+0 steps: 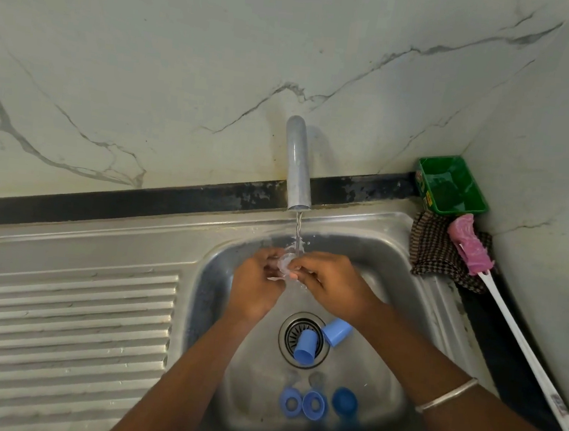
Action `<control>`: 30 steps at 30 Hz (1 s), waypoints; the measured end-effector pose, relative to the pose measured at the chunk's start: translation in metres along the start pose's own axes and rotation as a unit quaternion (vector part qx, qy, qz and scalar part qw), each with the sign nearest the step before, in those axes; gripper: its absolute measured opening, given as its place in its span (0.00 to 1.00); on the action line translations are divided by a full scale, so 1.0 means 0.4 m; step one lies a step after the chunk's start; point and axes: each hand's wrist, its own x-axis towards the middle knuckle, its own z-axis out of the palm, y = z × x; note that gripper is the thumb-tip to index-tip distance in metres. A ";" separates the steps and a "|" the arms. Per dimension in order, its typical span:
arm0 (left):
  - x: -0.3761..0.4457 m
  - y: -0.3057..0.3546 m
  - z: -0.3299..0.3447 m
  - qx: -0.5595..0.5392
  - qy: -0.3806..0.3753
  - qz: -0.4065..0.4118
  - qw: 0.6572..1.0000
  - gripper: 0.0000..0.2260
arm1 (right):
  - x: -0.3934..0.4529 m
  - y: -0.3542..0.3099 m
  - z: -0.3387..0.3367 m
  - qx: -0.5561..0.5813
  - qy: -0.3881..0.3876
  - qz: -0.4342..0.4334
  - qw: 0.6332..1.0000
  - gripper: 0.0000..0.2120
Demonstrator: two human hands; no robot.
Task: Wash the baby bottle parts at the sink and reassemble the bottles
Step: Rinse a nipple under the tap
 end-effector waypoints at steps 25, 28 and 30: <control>0.002 0.079 0.029 -0.246 -0.064 -0.294 0.922 0.09 | 0.011 -0.023 0.017 0.256 0.072 0.373 0.889 0.14; 0.008 0.091 0.027 -0.325 -0.072 -0.364 0.870 0.13 | 0.027 -0.030 0.012 0.094 0.054 0.319 0.941 0.15; 0.017 0.093 0.022 -0.350 -0.061 -0.366 0.860 0.12 | 0.041 -0.037 0.006 0.049 0.039 0.296 0.953 0.13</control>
